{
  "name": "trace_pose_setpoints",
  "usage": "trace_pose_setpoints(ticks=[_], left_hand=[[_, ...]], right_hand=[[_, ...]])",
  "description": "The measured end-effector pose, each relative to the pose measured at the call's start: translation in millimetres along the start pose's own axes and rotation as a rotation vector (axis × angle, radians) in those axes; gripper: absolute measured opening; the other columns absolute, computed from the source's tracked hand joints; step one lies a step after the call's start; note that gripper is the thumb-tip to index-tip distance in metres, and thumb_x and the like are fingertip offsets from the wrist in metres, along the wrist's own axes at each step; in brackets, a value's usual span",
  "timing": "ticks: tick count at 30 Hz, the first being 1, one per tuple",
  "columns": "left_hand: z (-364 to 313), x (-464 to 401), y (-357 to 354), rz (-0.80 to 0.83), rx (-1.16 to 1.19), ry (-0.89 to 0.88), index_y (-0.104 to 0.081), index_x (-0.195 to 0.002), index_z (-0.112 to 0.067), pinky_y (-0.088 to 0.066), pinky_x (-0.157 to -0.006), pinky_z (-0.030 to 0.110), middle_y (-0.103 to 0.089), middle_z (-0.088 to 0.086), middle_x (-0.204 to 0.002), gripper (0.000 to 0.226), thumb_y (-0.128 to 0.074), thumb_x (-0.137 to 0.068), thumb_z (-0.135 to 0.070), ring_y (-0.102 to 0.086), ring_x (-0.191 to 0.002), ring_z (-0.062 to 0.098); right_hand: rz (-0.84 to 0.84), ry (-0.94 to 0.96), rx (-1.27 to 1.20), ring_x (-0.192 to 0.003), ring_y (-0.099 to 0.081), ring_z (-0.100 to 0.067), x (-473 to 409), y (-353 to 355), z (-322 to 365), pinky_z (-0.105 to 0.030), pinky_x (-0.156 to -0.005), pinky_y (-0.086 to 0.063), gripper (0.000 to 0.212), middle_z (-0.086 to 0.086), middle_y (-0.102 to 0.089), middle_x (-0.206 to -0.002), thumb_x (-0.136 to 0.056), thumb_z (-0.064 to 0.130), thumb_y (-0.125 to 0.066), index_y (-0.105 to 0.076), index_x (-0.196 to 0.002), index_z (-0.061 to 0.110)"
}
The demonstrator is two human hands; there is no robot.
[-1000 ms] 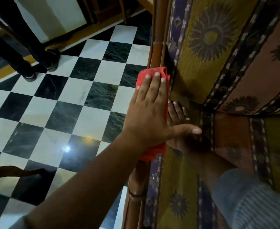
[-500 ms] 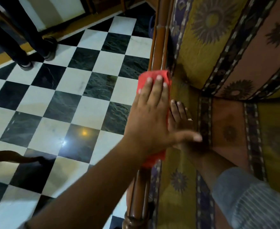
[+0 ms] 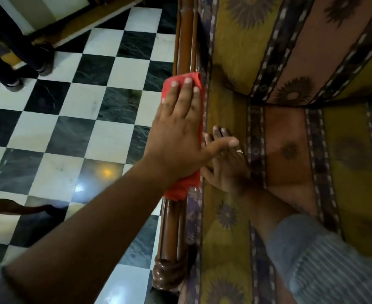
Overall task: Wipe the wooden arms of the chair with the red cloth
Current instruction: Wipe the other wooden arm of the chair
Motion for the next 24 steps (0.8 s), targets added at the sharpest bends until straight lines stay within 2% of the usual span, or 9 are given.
trace_pose_setpoints(ticks=[1,4,9,11,14,17,21,24], left_hand=[[-1,6,-1,-0.006,0.015,0.0,-0.001,-0.157,-0.006,0.0,-0.126,0.046,0.004,0.013,-0.167,0.109,-0.023,-0.083,-0.083,0.011,-0.154,0.028],[-4,29,-6,-0.04,0.067,0.013,-0.002,-0.156,-0.006,-0.005,-0.126,0.049,0.003,0.013,-0.167,0.093,-0.031,-0.093,-0.068,0.013,-0.153,0.029],[-9,62,-16,-0.054,0.038,0.048,0.0,-0.156,-0.013,-0.006,-0.125,0.047,0.004,0.008,-0.167,0.085,-0.032,-0.097,-0.065,0.014,-0.154,0.025],[-10,58,-15,-0.063,0.061,0.043,0.002,-0.154,-0.015,-0.01,-0.125,0.05,0.001,0.009,-0.167,0.077,-0.038,-0.101,-0.054,0.011,-0.154,0.028],[-9,48,-13,-0.083,0.061,0.055,-0.006,-0.155,-0.011,-0.016,-0.124,0.054,-0.006,0.013,-0.167,0.073,-0.044,-0.101,-0.043,0.004,-0.154,0.032],[-10,47,-14,-0.082,0.051,0.061,-0.008,-0.156,-0.009,-0.017,-0.123,0.054,-0.005,0.013,-0.167,0.071,-0.039,-0.102,-0.043,0.003,-0.154,0.032],[-10,65,-17,-0.083,0.051,0.064,-0.007,-0.156,-0.008,-0.015,-0.124,0.053,-0.004,0.013,-0.167,0.07,-0.038,-0.102,-0.041,0.003,-0.154,0.033],[-15,89,-18,-0.096,0.059,0.06,-0.01,-0.157,-0.006,-0.008,-0.123,0.047,-0.005,0.013,-0.166,0.069,-0.035,-0.102,-0.041,0.002,-0.154,0.033]], right_hand=[[-0.054,0.017,0.002,-0.152,-0.01,-0.032,-2,2,0,-0.051,-0.122,-0.014,0.088,-0.015,-0.018,-0.164,-0.09,0.073,-0.014,-0.026,-0.154,0.013],[-0.003,-0.018,0.001,-0.153,-0.01,-0.031,-2,0,-1,-0.053,-0.121,-0.016,0.09,-0.014,-0.018,-0.164,-0.088,0.072,-0.006,-0.025,-0.154,0.014],[-0.003,-0.023,-0.018,-0.152,-0.014,-0.033,-3,1,-1,-0.055,-0.119,-0.018,0.093,-0.016,-0.02,-0.163,-0.088,0.075,-0.004,-0.026,-0.154,0.013],[0.001,-0.019,-0.023,-0.153,-0.009,-0.033,-2,2,0,-0.055,-0.119,-0.017,0.094,-0.015,-0.016,-0.164,-0.087,0.073,0.0,-0.024,-0.155,0.012],[0.011,-0.012,-0.041,-0.153,-0.006,-0.032,-2,0,2,-0.056,-0.12,-0.015,0.09,-0.015,-0.013,-0.165,-0.087,0.069,-0.006,-0.022,-0.155,0.012],[-0.002,-0.009,-0.037,-0.153,-0.007,-0.034,-1,3,2,-0.055,-0.12,-0.014,0.097,-0.016,-0.015,-0.164,-0.084,0.073,0.004,-0.023,-0.155,0.012],[0.024,0.001,-0.03,-0.152,-0.009,-0.034,1,4,4,-0.055,-0.12,-0.014,0.098,-0.018,-0.016,-0.164,-0.085,0.074,0.0,-0.024,-0.154,0.011],[0.038,0.021,0.0,-0.153,-0.006,-0.033,14,-1,1,-0.054,-0.121,-0.013,0.096,-0.016,-0.013,-0.165,-0.087,0.079,-0.013,-0.021,-0.155,0.011]])
Point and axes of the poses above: each hand's wrist, its own x-axis away from the middle knuckle, its own y-axis out of the back of the hand, z = x × y, the point moved 5 cm from there along -x, towards the middle knuckle
